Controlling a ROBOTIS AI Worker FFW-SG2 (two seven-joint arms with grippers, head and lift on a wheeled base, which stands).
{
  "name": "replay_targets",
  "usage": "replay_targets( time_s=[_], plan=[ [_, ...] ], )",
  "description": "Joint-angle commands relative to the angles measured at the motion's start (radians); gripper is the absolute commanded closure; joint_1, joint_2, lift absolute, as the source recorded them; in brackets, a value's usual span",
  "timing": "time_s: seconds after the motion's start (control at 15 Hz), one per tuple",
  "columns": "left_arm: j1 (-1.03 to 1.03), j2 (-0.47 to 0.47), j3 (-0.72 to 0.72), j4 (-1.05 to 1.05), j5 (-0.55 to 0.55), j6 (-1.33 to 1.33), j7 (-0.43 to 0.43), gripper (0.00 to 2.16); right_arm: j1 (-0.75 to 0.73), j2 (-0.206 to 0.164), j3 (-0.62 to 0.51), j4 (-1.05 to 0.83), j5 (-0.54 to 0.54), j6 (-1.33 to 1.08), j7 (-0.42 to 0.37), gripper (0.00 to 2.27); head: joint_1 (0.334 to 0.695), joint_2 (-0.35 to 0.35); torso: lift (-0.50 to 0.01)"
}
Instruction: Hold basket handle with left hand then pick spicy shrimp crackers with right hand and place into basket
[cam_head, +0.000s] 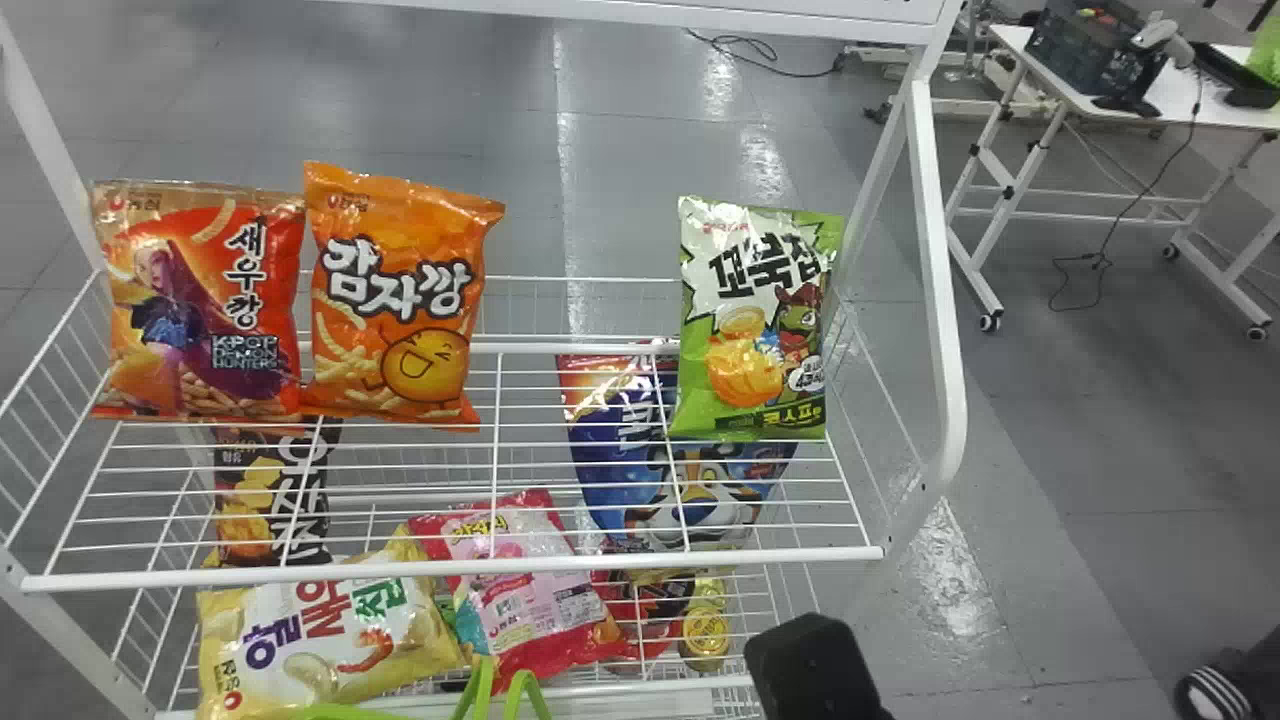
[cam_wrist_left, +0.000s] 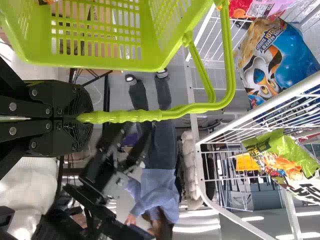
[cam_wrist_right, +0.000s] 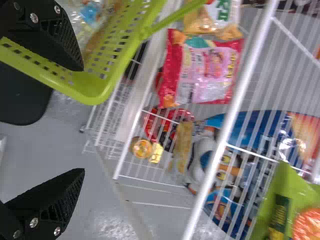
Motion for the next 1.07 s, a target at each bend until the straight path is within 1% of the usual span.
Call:
replay_targets(
  time_s=[0.0, 0.2, 0.33, 0.53, 0.73, 0.87, 1.0],
  plan=[
    [0.0, 0.0, 0.001, -0.001, -0.002, 0.001, 0.0, 1.9, 0.009, -0.005, -0.036, -0.031, 0.001, -0.155, 0.01, 0.09, 0.695, -0.148, -0.037],
    [0.002, 0.0, -0.001, -0.001, -0.002, 0.001, 0.0, 1.9, 0.024, -0.004, -0.083, -0.017, -0.002, -0.357, 0.044, 0.06, 0.695, -0.133, -0.037],
    [0.002, 0.0, -0.001, -0.001, -0.002, 0.001, 0.0, 1.9, 0.035, -0.004, -0.096, 0.019, -0.002, -0.489, 0.058, 0.06, 0.695, -0.129, -0.037],
    [0.002, -0.005, 0.001, 0.01, -0.002, 0.001, -0.003, 1.9, 0.051, -0.008, -0.093, 0.084, -0.005, -0.679, 0.055, 0.06, 0.695, -0.119, -0.037],
    [0.002, -0.008, 0.002, 0.015, -0.002, 0.001, -0.008, 1.9, 0.093, -0.02, -0.09, 0.11, -0.005, -0.863, 0.024, 0.07, 0.695, -0.111, -0.037],
    [0.002, -0.01, 0.008, 0.015, 0.0, 0.001, -0.015, 1.9, 0.124, -0.028, -0.086, 0.122, -0.005, -0.949, -0.004, 0.08, 0.695, -0.114, -0.037],
    [0.008, -0.01, 0.019, 0.015, 0.004, 0.001, -0.021, 1.9, 0.156, -0.033, -0.086, 0.138, -0.011, -1.041, -0.014, 0.08, 0.695, -0.118, -0.037]
  ],
)
